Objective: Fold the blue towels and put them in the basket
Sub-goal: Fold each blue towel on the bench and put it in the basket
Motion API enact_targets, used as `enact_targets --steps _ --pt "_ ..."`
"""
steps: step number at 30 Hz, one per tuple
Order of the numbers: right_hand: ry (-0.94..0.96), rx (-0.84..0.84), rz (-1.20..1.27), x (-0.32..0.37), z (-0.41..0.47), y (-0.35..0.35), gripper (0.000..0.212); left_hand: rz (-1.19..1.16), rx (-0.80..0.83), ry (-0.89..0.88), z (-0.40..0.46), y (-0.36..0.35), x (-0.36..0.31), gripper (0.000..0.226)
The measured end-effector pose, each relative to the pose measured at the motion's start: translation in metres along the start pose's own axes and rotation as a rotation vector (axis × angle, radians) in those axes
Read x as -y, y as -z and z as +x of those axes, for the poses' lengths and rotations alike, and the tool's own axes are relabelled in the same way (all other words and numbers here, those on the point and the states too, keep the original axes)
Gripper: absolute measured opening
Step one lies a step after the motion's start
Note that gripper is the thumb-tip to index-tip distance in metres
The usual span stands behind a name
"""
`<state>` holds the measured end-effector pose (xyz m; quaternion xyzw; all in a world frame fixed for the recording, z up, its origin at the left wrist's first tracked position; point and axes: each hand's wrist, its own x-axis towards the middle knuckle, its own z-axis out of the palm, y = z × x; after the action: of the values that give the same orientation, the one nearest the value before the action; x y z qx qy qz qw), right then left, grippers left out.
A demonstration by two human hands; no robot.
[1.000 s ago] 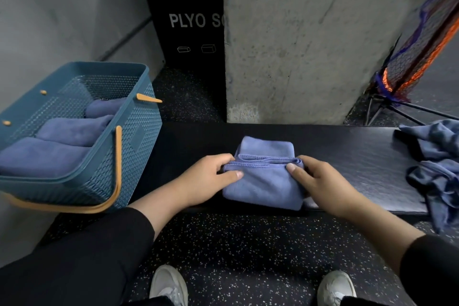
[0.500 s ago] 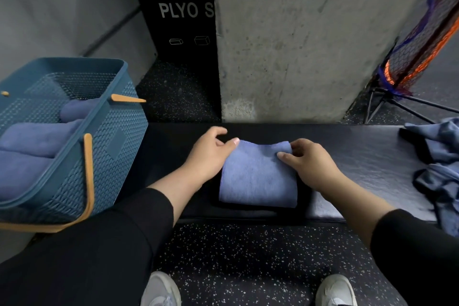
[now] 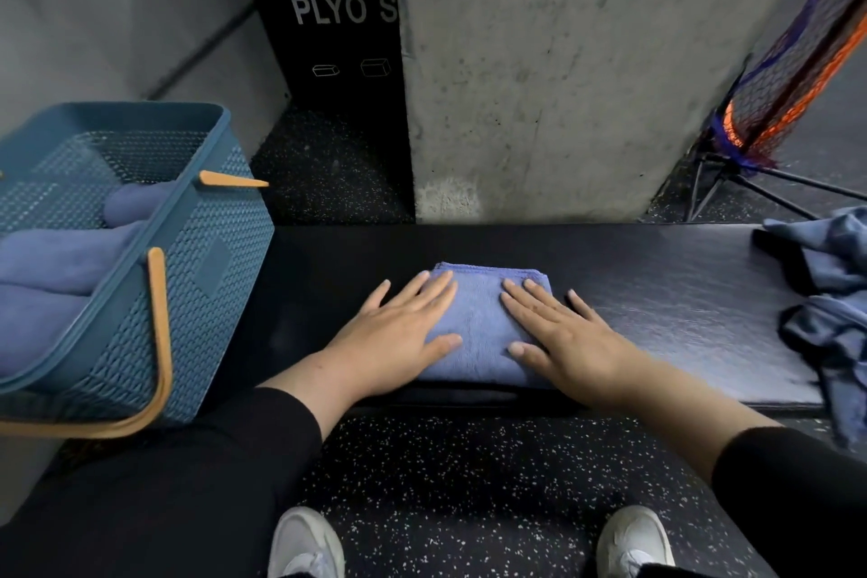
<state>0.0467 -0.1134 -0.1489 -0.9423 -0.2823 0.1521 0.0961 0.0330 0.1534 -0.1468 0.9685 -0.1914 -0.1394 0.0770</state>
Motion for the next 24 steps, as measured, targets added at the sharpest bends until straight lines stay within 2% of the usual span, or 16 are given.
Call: enact_targets --steps 3,6,8,12,15,21,24 --pt "0.07 -0.106 0.074 -0.013 -0.006 0.008 0.091 0.043 -0.117 -0.008 -0.008 0.003 0.012 0.078" --pt "0.157 -0.201 0.051 -0.019 -0.018 0.007 0.079 0.033 -0.318 -0.12 -0.018 0.003 0.015 0.073" --pt "0.165 -0.196 0.029 -0.018 -0.022 0.0 0.075 0.04 -0.317 -0.171 -0.025 -0.001 0.014 0.069" --pt "0.14 -0.28 0.062 -0.013 -0.022 -0.005 0.057 0.058 -0.228 -0.151 -0.032 -0.009 0.01 0.078" --pt "0.095 -0.315 0.072 -0.008 -0.02 0.0 0.055 0.039 -0.245 -0.156 -0.031 -0.008 0.004 0.081" --pt "0.059 -0.32 0.094 -0.006 -0.025 0.007 0.056 -0.04 -0.412 -0.151 -0.028 -0.014 -0.006 0.048" --pt "0.072 -0.296 0.038 -0.002 -0.029 0.006 0.057 -0.179 -0.358 -0.093 -0.03 -0.006 -0.006 0.037"
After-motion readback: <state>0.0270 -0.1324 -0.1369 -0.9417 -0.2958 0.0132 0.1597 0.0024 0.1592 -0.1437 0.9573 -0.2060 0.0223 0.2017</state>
